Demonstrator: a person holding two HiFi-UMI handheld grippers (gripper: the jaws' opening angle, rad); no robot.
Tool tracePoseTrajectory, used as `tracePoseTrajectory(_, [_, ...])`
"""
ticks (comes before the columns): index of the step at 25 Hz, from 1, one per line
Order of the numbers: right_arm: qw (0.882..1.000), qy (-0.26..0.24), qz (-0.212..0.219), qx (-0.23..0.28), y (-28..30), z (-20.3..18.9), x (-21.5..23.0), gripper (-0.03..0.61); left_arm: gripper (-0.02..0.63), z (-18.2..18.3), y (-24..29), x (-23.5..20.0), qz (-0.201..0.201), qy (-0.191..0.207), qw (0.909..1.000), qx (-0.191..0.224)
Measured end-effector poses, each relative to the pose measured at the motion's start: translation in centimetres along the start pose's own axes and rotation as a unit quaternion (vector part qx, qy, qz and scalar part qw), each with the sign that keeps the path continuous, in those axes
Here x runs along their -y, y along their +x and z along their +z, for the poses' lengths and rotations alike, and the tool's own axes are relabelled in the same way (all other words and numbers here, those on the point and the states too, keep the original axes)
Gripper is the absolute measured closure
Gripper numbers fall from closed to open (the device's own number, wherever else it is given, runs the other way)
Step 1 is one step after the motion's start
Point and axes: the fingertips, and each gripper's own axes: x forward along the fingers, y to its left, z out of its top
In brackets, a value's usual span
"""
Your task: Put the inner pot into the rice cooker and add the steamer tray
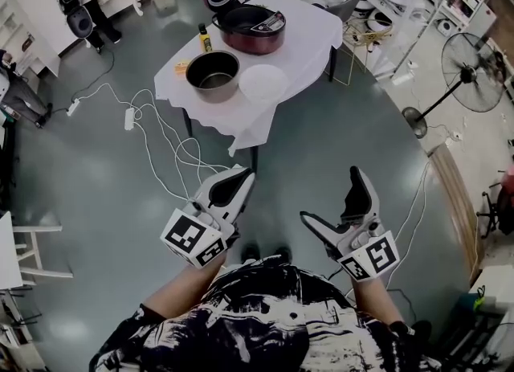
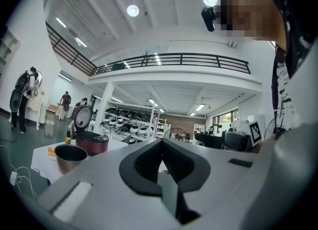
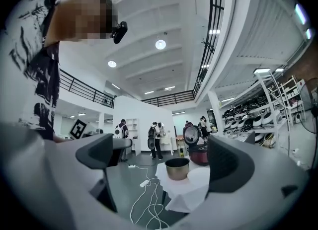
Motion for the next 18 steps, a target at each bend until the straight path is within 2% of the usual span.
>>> tracePoseTrajectory(9, [1.0, 0.001, 0.002, -0.019, -2.5, -0.3, 3.9, 0.037, 0.609, -1.3, 5.1, 2.1, -0.003, -0.006, 1.0, -0.002])
tracePoseTrajectory(14, [1.0, -0.008, 0.001, -0.02, -4.1, -0.2, 7.8, 0.037, 0.609, -1.9, 9.2, 3.1, -0.005, 0.002, 1.0, 0.0])
tracePoseTrajectory(18, [1.0, 0.001, -0.007, -0.026, -4.0, -0.5, 10.8, 0.037, 0.609, -2.0, 11.8, 2.4, -0.005, 0.011, 0.9998, -0.013])
